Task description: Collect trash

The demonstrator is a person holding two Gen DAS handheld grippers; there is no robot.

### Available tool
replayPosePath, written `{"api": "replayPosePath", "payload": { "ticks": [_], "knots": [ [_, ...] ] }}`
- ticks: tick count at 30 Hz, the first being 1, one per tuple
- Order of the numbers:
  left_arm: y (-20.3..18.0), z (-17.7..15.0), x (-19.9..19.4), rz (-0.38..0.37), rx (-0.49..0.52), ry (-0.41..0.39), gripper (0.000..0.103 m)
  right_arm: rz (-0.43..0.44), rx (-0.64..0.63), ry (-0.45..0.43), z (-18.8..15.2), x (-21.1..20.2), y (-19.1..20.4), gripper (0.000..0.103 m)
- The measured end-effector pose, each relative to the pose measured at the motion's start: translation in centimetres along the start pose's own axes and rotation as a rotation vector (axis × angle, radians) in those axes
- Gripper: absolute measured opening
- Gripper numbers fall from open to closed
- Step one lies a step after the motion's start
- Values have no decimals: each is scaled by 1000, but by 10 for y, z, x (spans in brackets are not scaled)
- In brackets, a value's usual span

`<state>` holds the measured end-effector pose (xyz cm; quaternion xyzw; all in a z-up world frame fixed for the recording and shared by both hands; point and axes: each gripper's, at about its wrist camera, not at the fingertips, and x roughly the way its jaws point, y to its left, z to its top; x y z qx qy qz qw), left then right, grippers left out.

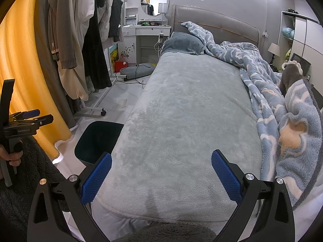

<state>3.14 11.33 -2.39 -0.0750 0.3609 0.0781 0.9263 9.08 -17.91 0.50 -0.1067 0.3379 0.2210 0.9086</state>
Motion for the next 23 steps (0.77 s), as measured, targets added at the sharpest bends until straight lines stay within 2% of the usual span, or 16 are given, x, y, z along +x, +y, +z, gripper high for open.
{"api": "replayPosePath", "payload": {
  "ticks": [23],
  "knots": [
    [-1, -7, 3, -16, 2, 15, 100, 1, 2, 0, 1, 0, 0, 100]
  ]
}}
